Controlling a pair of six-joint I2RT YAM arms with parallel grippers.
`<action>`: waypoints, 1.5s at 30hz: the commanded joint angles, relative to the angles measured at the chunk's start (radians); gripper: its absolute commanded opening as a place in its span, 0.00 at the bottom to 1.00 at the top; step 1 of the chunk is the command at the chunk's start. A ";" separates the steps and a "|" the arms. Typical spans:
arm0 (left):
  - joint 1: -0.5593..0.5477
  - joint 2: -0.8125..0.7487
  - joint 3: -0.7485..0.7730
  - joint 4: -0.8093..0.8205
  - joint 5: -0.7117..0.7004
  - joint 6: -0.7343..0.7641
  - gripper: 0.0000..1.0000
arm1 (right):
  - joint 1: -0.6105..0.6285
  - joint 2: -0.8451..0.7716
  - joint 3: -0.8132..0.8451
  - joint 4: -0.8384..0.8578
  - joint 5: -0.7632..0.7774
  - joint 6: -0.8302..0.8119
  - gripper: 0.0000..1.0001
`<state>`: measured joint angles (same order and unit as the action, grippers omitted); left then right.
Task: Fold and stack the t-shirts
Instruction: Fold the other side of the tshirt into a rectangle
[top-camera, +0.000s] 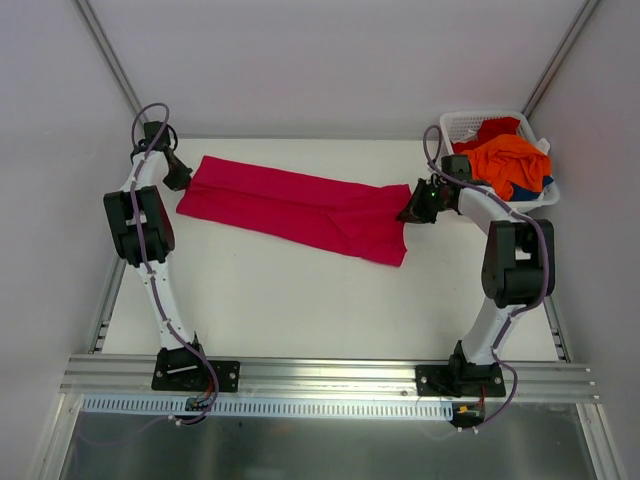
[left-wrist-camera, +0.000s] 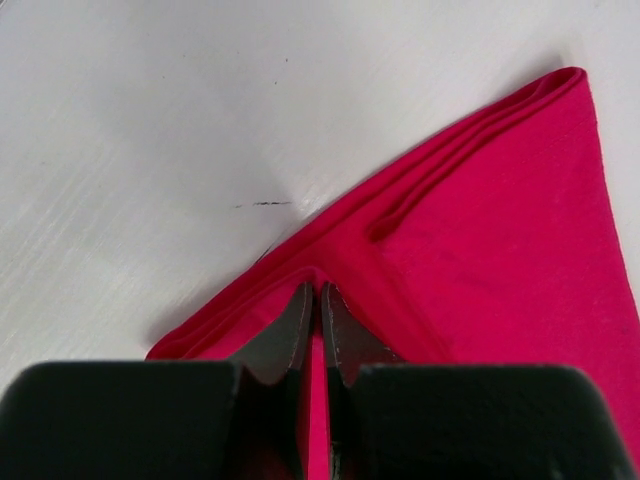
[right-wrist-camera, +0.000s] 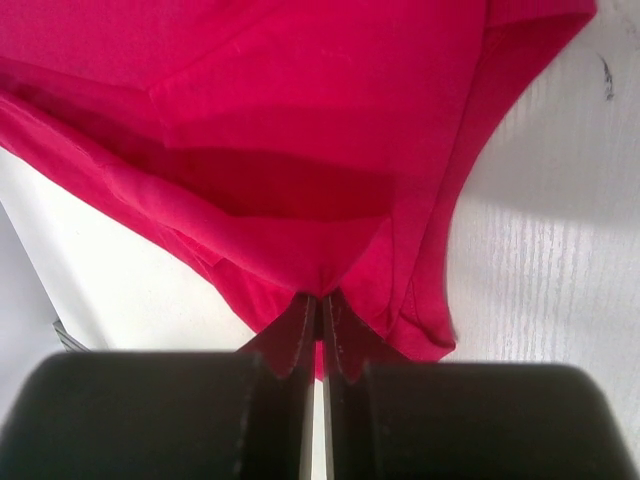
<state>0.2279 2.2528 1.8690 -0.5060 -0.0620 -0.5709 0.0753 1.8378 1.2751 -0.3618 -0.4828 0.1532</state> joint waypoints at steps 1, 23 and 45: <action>-0.002 0.027 0.045 0.007 -0.006 -0.018 0.00 | -0.009 0.006 0.049 0.014 -0.002 -0.009 0.00; -0.012 -0.004 0.147 0.007 0.050 0.043 0.82 | -0.011 0.066 0.118 0.007 -0.023 -0.007 0.00; -0.018 -0.341 -0.102 -0.016 0.155 0.132 0.99 | 0.030 -0.069 0.235 -0.125 -0.011 -0.021 0.90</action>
<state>0.2234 1.9789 1.8141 -0.5045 0.0525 -0.4568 0.0795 1.9060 1.5158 -0.4755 -0.4892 0.1371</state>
